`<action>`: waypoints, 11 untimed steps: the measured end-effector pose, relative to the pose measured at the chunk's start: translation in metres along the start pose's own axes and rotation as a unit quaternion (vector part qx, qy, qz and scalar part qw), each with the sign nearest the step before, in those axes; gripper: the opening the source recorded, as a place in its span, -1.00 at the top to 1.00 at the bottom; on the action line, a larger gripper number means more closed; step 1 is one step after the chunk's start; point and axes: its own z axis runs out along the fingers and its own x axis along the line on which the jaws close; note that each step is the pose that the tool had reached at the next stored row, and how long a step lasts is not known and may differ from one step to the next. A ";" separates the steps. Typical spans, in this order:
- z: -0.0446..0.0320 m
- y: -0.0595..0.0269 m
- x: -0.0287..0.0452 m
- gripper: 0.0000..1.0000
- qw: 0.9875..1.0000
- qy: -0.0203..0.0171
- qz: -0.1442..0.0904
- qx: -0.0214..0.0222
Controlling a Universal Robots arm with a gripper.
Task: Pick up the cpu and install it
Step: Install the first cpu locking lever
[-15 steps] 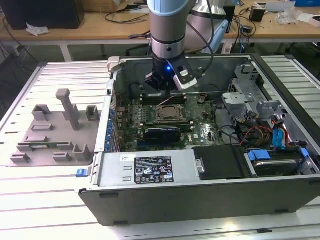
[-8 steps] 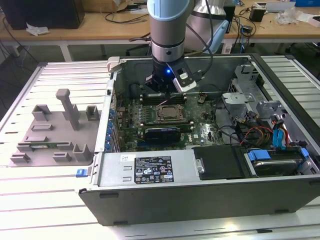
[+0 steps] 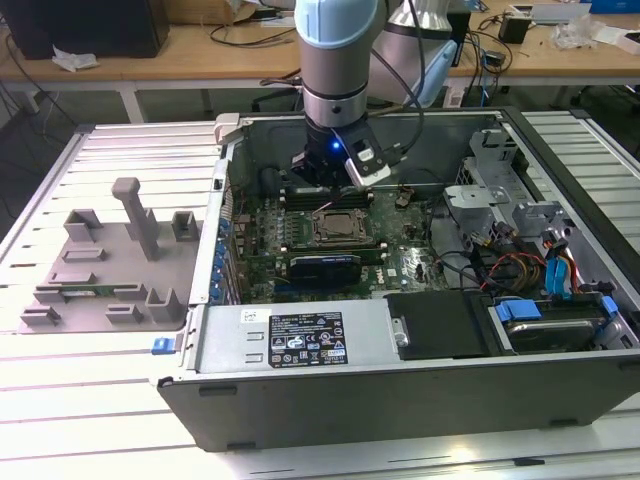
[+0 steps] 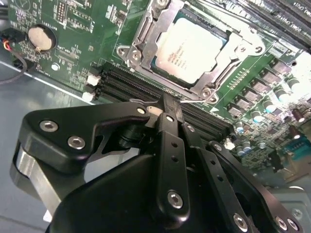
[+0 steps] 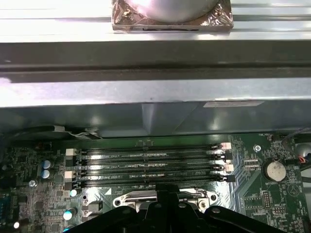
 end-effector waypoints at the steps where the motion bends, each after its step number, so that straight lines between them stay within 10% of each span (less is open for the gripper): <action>1: 0.0006 -0.0001 0.0000 0.79 1.000 -0.002 0.011 0.001; 7: 0.0016 -0.0003 0.0000 0.79 1.000 -0.006 0.024 0.001; 11: 0.0051 -0.0009 0.0002 0.79 0.999 -0.017 0.037 0.001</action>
